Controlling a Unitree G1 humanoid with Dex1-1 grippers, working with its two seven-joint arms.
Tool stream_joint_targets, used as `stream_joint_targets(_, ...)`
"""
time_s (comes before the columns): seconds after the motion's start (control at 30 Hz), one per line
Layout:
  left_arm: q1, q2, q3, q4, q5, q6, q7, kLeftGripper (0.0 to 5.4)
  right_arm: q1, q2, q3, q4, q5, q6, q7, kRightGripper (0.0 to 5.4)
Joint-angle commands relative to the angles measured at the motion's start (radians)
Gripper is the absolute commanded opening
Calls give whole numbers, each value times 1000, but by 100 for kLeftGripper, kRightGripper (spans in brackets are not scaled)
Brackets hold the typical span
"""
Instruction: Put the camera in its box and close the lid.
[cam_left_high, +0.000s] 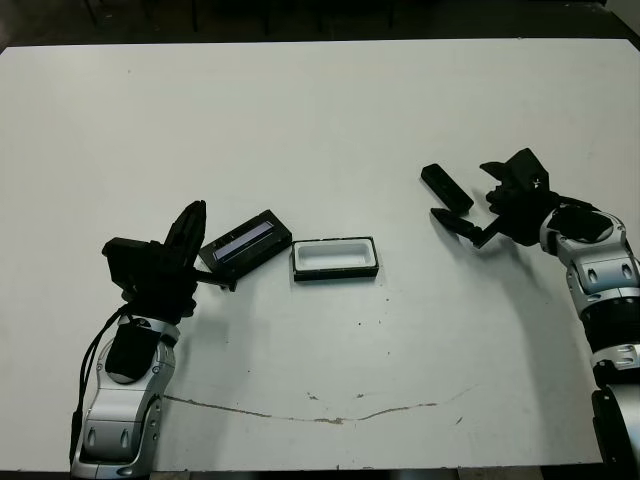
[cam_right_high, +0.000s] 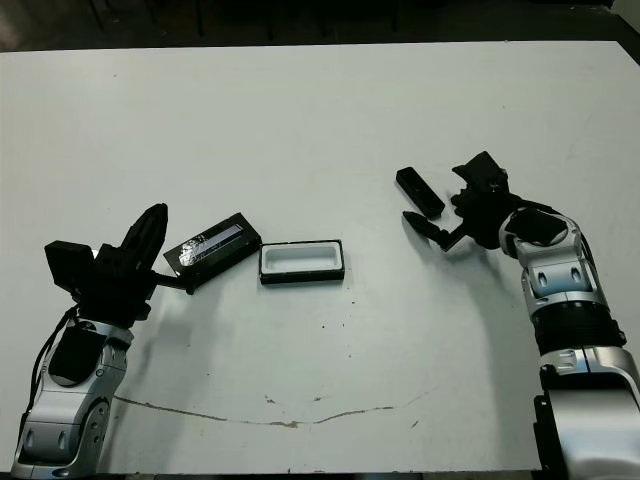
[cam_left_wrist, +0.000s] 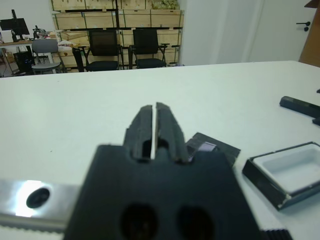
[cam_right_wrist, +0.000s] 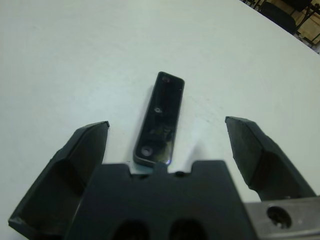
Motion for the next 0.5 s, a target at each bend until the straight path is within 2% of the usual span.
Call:
stream_joint_targets(0.03, 23, 11, 4, 5, 6, 17, 2, 0, 44, 10, 3, -15, -2, 41, -11, 538)
stream_joint_targets(0.17, 24, 12, 5, 3, 5, 20, 2, 0, 67, 18, 17, -39, -48, 19, -95, 538)
stream_joint_targets(0.27, 25, 11, 3, -2, 9, 27, 6, 0, 80, 36, 9, -55, -55, 37, -157, 508)
stream_joint_targets(0.5, 21, 11, 4, 7, 8, 16, 1, 0, 84, 58, 9, -73, -47, 86, -192, 381)
